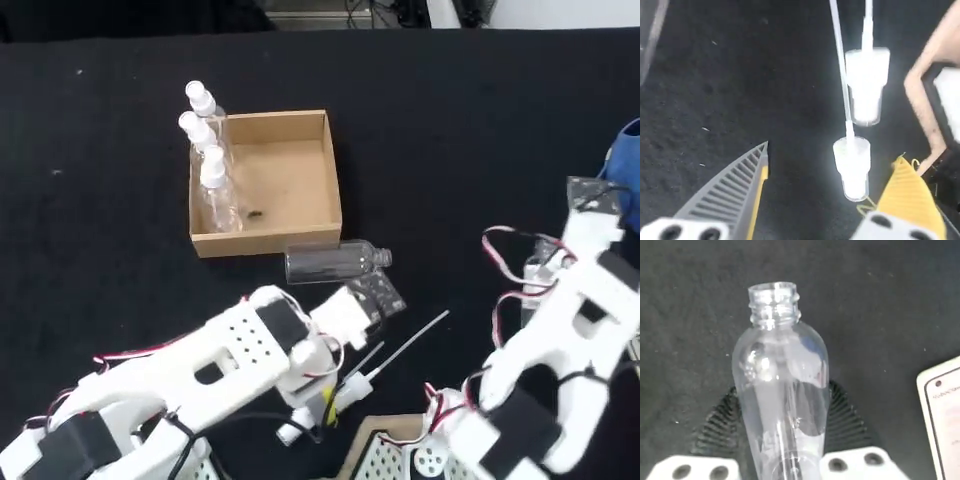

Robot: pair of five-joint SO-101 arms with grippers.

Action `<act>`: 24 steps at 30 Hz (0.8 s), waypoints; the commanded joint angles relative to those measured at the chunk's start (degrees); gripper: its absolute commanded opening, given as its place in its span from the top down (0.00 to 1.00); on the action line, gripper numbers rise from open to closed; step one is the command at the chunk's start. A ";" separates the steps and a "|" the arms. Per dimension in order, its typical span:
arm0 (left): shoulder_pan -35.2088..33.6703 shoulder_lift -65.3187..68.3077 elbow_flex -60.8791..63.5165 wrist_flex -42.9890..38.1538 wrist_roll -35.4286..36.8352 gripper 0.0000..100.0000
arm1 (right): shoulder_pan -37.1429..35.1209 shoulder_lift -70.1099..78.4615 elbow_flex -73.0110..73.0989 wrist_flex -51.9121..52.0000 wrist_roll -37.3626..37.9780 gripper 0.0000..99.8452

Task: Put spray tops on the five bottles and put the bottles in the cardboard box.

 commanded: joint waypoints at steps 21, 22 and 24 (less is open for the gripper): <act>-2.15 -0.79 12.70 -11.43 0.35 0.97 | -4.22 -6.37 3.03 -2.81 -0.53 0.99; -2.33 -0.79 12.53 -10.02 0.35 0.97 | -4.13 -6.37 3.03 -2.90 -0.44 0.99; -4.09 -0.79 11.74 -7.12 0.26 0.97 | -4.04 -6.37 3.03 -2.90 -0.44 0.99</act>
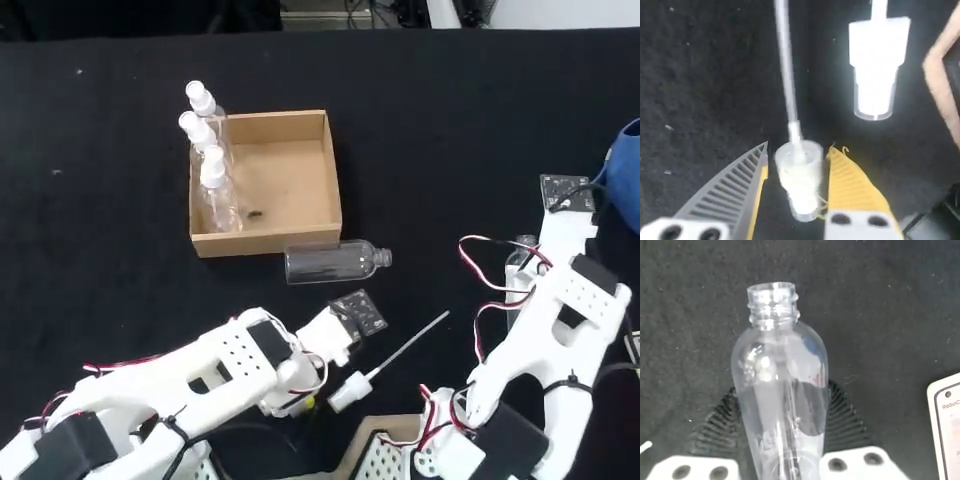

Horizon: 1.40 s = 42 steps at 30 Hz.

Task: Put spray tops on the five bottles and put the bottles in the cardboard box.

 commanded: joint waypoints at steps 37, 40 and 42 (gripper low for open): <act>-10.95 -0.35 -9.36 12.75 -13.54 0.85 | -0.79 2.24 -0.57 -4.75 1.85 0.99; -13.67 -0.53 -5.32 7.82 -18.29 0.86 | -0.79 2.24 -0.40 -4.75 1.93 0.99; -16.04 -0.53 -4.79 7.03 -19.87 0.86 | -0.70 2.24 -0.40 -4.75 1.93 0.99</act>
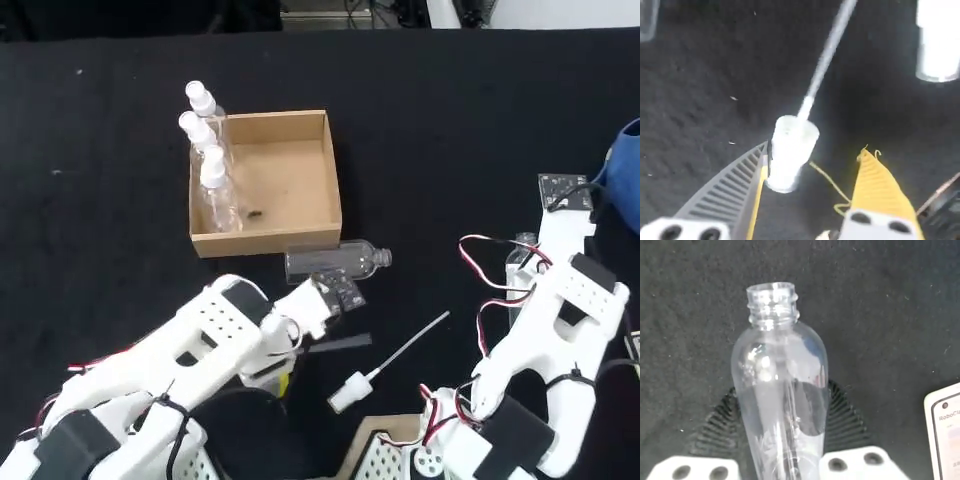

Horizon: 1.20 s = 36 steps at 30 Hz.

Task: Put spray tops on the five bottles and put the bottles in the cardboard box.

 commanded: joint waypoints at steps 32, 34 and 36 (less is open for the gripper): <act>-3.03 -0.62 5.41 -11.08 7.65 0.93 | -1.23 -0.22 -0.66 -1.32 0.35 0.99; -2.95 -0.70 4.79 -11.08 10.90 0.97 | -1.23 -0.22 -0.66 -1.32 0.26 0.99; -2.86 -0.70 4.00 -10.73 12.66 0.97 | -1.23 -0.22 -0.66 -1.23 0.26 0.99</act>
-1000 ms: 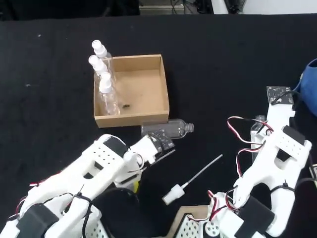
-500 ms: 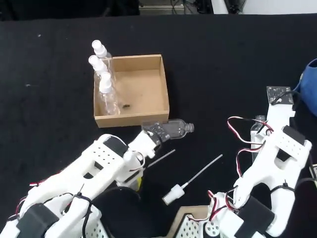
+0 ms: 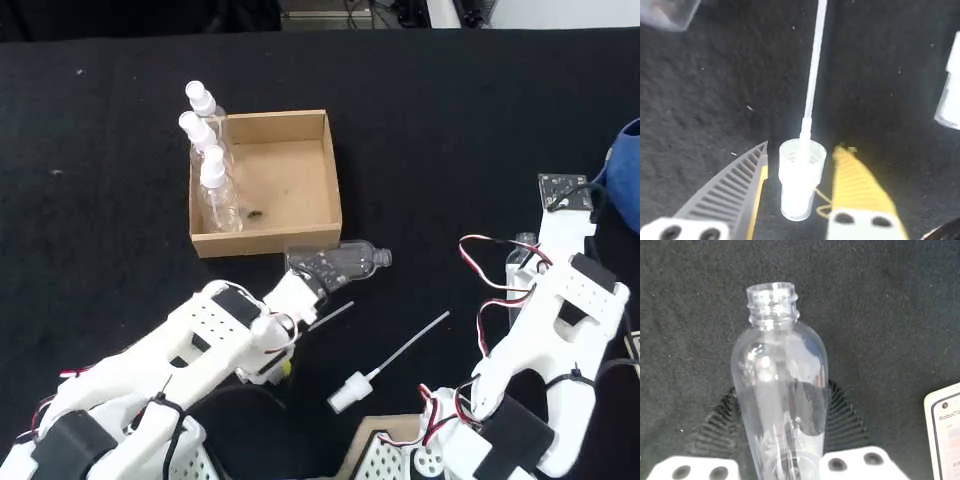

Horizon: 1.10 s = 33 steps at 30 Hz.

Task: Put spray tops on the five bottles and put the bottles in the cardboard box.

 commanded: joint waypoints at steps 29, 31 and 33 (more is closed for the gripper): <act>-0.13 -15.47 -2.95 10.73 3.69 0.86 | -2.90 -0.13 -0.13 -0.88 0.18 0.99; 0.48 -12.75 -2.95 8.09 5.71 0.86 | -3.96 -0.13 -0.13 -0.88 0.18 0.99; 0.66 -9.85 -2.86 6.77 6.15 0.86 | -4.48 -0.13 -0.13 -0.79 0.18 0.99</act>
